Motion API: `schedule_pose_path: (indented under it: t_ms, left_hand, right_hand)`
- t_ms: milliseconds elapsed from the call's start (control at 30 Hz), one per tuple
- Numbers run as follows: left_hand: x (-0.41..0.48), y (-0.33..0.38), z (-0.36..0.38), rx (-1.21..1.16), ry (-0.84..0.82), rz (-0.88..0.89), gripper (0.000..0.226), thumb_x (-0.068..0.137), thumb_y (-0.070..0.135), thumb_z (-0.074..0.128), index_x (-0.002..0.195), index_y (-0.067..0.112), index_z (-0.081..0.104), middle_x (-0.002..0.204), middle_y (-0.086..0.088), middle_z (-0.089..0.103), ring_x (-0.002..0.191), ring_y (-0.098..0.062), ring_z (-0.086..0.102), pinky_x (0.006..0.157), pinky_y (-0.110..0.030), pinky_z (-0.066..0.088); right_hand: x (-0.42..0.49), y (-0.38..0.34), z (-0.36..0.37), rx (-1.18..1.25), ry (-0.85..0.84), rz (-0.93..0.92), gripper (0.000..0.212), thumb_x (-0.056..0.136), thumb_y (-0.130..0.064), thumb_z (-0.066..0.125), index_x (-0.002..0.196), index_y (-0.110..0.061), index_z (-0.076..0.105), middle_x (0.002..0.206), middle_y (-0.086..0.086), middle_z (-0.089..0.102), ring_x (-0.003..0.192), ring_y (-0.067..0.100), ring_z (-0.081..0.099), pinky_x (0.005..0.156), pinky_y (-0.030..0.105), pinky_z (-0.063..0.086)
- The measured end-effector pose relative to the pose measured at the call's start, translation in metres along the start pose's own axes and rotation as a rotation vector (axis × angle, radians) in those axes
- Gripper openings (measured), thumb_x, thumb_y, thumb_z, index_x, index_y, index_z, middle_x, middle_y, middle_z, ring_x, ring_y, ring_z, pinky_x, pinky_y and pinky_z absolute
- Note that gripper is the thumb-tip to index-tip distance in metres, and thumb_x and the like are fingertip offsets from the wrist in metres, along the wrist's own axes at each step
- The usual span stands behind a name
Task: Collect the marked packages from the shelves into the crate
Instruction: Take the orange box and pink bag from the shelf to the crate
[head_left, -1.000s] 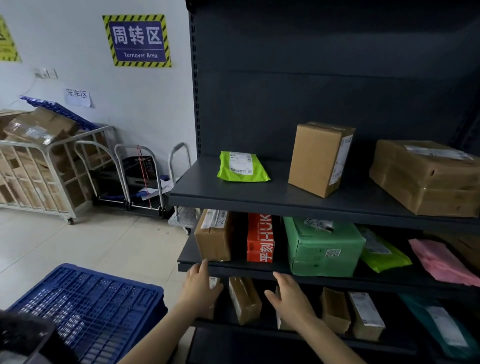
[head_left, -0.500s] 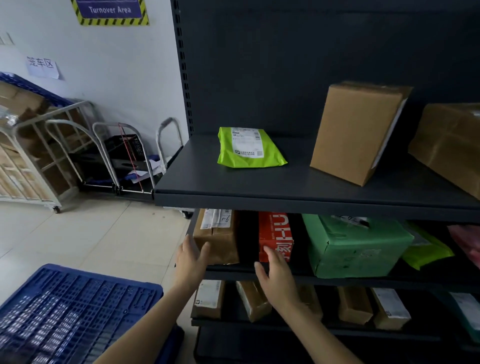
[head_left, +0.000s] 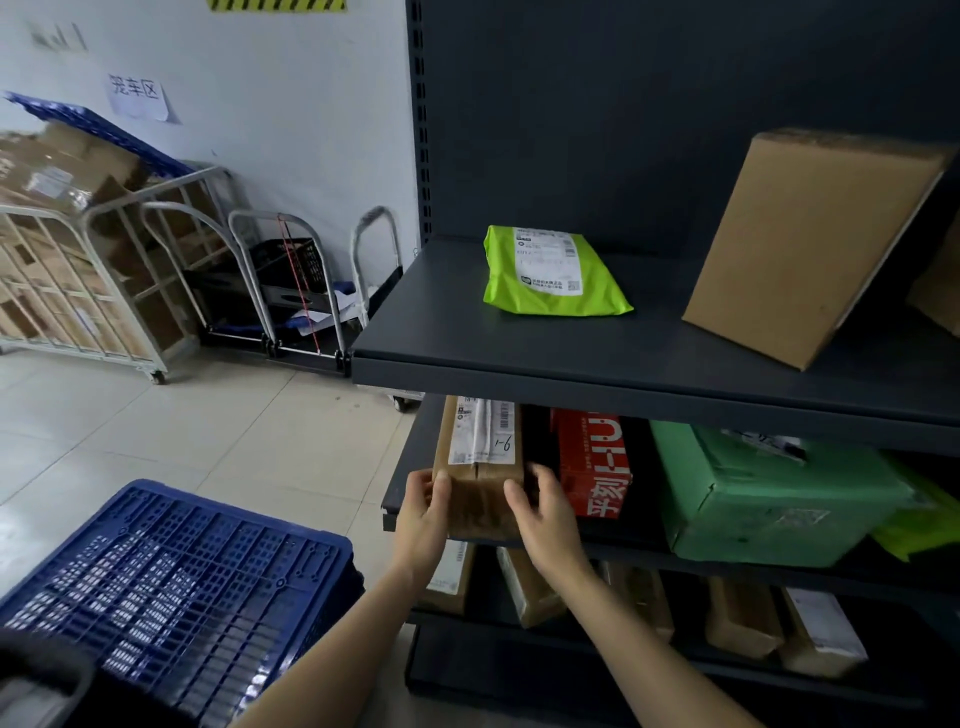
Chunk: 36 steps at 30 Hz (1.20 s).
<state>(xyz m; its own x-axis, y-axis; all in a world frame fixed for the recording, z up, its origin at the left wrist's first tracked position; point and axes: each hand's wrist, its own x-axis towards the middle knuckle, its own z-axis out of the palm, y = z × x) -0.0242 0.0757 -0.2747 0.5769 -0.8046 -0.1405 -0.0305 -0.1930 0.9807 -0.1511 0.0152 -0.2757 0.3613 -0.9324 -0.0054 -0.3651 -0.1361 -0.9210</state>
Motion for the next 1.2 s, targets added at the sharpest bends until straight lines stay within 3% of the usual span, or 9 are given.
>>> schedule_pose_path:
  t_ms: [67, 133, 233, 467, 667, 767, 1033, 1133, 1200]
  left_hand:
    - [-0.009, -0.001, -0.001, 0.002, 0.012, 0.003, 0.026, 0.099, 0.039, 0.037, 0.110, 0.016, 0.046, 0.096, 0.006, 0.055, 0.089, -0.007, 0.052, 0.077, -0.025, 0.043]
    - [-0.018, -0.001, -0.002, 0.017, 0.018, 0.009, 0.024, 0.098, 0.037, 0.040, 0.107, 0.017, 0.047, 0.095, 0.007, 0.055, 0.088, -0.003, 0.052, 0.066, -0.013, 0.042]
    - [-0.031, -0.001, 0.000, 0.017, 0.042, 0.014, 0.019, 0.098, 0.034, 0.043, 0.106, 0.017, 0.048, 0.095, 0.010, 0.055, 0.086, 0.000, 0.052, 0.057, -0.004, 0.042]
    - [-0.066, -0.006, 0.004, -0.031, 0.006, 0.019, 0.021, 0.094, 0.023, 0.053, 0.113, 0.015, 0.047, 0.103, 0.001, 0.058, 0.093, -0.006, 0.055, 0.071, -0.016, 0.044]
    - [-0.064, -0.002, 0.005, 0.019, 0.061, 0.012, 0.022, 0.095, 0.023, 0.052, 0.115, 0.017, 0.044, 0.097, 0.006, 0.057, 0.089, -0.004, 0.054, 0.069, -0.016, 0.044]
    - [-0.048, 0.001, 0.003, 0.028, 0.125, 0.000, 0.025, 0.095, 0.025, 0.052, 0.117, 0.015, 0.046, 0.099, 0.002, 0.059, 0.089, -0.010, 0.057, 0.080, -0.028, 0.047]
    - [0.002, 0.018, 0.010, 0.109, 0.172, -0.128, 0.041, 0.095, 0.034, 0.050, 0.126, 0.008, 0.042, 0.115, -0.015, 0.056, 0.103, -0.032, 0.057, 0.089, -0.050, 0.051]
    - [0.002, 0.023, 0.016, 0.236, 0.336, -0.053, 0.048, 0.093, 0.032, 0.055, 0.130, 0.005, 0.041, 0.122, -0.018, 0.051, 0.110, -0.033, 0.050, 0.091, -0.046, 0.047]
    - [-0.013, 0.022, 0.026, 0.377, 0.423, 0.093, 0.044, 0.090, 0.031, 0.059, 0.124, 0.005, 0.046, 0.120, -0.016, 0.051, 0.111, -0.029, 0.046, 0.089, -0.041, 0.041]
  right_hand:
    - [-0.011, 0.008, -0.001, 0.019, 0.037, 0.023, 0.044, 0.092, -0.040, 0.048, 0.130, -0.016, 0.044, 0.125, -0.003, 0.054, 0.115, 0.010, 0.051, 0.097, 0.029, 0.044]
    - [-0.020, 0.015, -0.002, 0.027, 0.039, 0.040, 0.043, 0.091, -0.046, 0.047, 0.126, -0.022, 0.045, 0.121, -0.006, 0.056, 0.111, 0.008, 0.053, 0.093, 0.028, 0.047]
    - [-0.031, 0.023, -0.003, 0.011, 0.016, 0.048, 0.042, 0.089, -0.052, 0.044, 0.123, -0.029, 0.044, 0.120, -0.009, 0.058, 0.109, 0.008, 0.056, 0.092, 0.037, 0.050]
    - [-0.057, 0.021, -0.013, -0.029, -0.016, 0.053, 0.033, 0.092, -0.043, 0.046, 0.122, -0.029, 0.046, 0.116, -0.008, 0.062, 0.106, 0.011, 0.059, 0.094, 0.040, 0.049]
    - [-0.054, 0.005, -0.015, 0.015, -0.098, 0.049, 0.041, 0.095, -0.033, 0.046, 0.133, -0.020, 0.043, 0.131, -0.001, 0.055, 0.120, 0.012, 0.051, 0.103, 0.038, 0.043]
    - [-0.045, -0.003, -0.012, 0.016, -0.158, 0.047, 0.048, 0.096, -0.032, 0.045, 0.141, -0.019, 0.035, 0.141, 0.000, 0.046, 0.129, 0.013, 0.043, 0.108, 0.037, 0.038]
    - [-0.034, 0.009, -0.035, -0.028, -0.136, 0.090, 0.051, 0.096, -0.032, 0.044, 0.144, -0.022, 0.030, 0.148, -0.001, 0.037, 0.134, 0.011, 0.036, 0.107, 0.024, 0.032]
    - [-0.036, 0.021, -0.059, -0.056, -0.079, 0.088, 0.049, 0.097, -0.028, 0.044, 0.143, -0.017, 0.031, 0.147, 0.001, 0.038, 0.133, 0.013, 0.037, 0.107, 0.024, 0.032]
    - [-0.039, 0.029, -0.075, -0.058, -0.040, 0.074, 0.048, 0.097, -0.026, 0.044, 0.143, -0.017, 0.033, 0.146, 0.000, 0.040, 0.132, 0.012, 0.038, 0.108, 0.025, 0.033]
